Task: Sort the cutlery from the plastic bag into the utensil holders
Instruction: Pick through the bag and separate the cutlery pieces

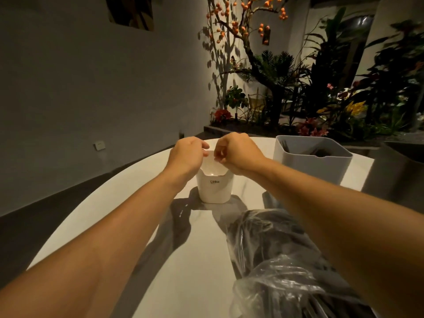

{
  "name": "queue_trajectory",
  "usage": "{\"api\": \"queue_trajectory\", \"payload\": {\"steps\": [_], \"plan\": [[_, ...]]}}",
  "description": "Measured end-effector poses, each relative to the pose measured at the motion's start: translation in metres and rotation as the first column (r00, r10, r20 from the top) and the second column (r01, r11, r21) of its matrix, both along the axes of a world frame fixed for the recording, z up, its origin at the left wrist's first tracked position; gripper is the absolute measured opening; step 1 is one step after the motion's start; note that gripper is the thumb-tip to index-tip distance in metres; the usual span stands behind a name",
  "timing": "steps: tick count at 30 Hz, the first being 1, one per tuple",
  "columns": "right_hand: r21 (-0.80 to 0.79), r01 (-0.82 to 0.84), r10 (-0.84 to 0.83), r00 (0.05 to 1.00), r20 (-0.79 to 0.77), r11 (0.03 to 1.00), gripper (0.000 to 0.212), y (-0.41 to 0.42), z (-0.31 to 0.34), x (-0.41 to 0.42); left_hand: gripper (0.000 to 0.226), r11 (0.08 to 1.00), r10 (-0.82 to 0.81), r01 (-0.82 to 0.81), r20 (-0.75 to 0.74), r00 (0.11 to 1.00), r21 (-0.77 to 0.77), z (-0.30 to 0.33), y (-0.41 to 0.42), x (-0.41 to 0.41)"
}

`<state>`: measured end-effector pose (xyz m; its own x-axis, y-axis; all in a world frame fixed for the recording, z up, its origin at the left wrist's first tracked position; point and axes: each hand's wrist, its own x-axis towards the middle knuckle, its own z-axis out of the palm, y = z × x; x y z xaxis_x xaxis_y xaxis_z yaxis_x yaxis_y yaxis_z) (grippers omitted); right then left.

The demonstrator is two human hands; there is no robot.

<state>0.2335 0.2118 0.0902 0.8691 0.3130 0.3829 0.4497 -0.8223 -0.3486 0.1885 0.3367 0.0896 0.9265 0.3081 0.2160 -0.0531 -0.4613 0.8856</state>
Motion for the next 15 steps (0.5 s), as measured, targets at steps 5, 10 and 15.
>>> {"api": "queue_trajectory", "payload": {"steps": [5,10,15], "plan": [[-0.002,-0.003,0.003,1.000,-0.019,1.000,0.017,-0.013,0.007,-0.007,0.040,0.999,0.036,-0.035,0.050,0.998,-0.019,-0.002,0.002,-0.003],[0.046,-0.021,0.019,0.999,0.044,0.999,0.013,-0.044,0.034,-0.050,0.036,0.998,-0.027,0.033,0.111,0.993,-0.047,0.014,-0.017,-0.029],[0.076,-0.053,0.052,0.999,0.017,0.996,0.015,-0.076,0.048,-0.116,0.027,0.990,-0.133,0.138,0.173,0.976,-0.016,0.022,-0.051,-0.079]]}}
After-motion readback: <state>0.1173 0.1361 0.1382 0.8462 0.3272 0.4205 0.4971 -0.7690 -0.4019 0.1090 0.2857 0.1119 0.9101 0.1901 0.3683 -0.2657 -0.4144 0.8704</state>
